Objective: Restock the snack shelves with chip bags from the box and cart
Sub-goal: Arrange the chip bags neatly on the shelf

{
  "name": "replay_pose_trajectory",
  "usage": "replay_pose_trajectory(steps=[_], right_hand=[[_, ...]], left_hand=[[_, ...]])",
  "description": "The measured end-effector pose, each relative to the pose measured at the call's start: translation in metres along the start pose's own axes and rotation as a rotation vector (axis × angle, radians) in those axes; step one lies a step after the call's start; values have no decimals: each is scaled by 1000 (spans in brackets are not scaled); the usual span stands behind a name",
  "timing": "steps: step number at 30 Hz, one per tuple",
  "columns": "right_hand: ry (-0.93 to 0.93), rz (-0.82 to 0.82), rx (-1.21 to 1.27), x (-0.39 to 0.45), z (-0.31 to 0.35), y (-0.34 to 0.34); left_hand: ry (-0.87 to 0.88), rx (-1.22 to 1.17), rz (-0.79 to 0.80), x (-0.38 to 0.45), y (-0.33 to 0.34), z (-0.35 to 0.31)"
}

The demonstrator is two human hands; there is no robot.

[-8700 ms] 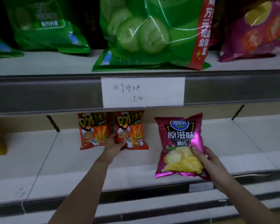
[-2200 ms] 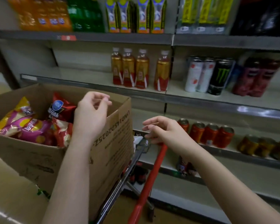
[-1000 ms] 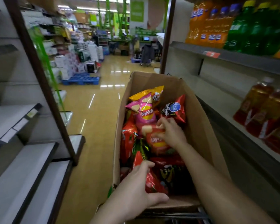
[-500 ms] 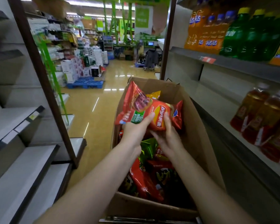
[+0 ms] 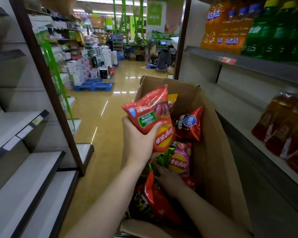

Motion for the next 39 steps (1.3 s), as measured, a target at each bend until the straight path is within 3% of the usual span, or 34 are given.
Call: replay_pose_trajectory(steps=[6, 9, 14, 17, 19, 24, 27, 31, 35, 39], right_hand=[[18, -49, -179, 12, 10, -21], [19, -220, 34, 1, -10, -35], [107, -591, 617, -36, -68, -88], [160, -648, 823, -59, -80, -124], [154, -687, 924, -71, -79, -146], [208, -1019, 981, -105, -91, -197], [264, -1158, 1192, -117, -106, -218], [150, -1347, 1332, -125, -101, -272], [30, -1253, 1373, -98, -67, -317], [-65, -1141, 1322, -62, -15, -342]], left_hand=[[39, 41, -55, 2, -16, 4], [48, -2, -82, 0, -23, 5], [86, 20, -166, 3, -27, 0], [121, 40, -184, 8, -25, -4], [144, 27, -197, 10, -25, -8], [155, -176, -232, 20, -35, -25], [152, -227, -210, 32, -45, -35], [90, -217, -107, 51, -57, -41], [36, -299, -11, 55, -76, -57], [258, -96, -39, 49, -126, -83]])
Point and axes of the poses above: each hand's wrist, its own x-axis towards the middle knuckle, its own y-axis out of the palm, z = x × y, the point moved 7 cm from there along x, towards the middle knuckle, and after that the axes turned 2 degrees about -y, right-handed, at the moved point
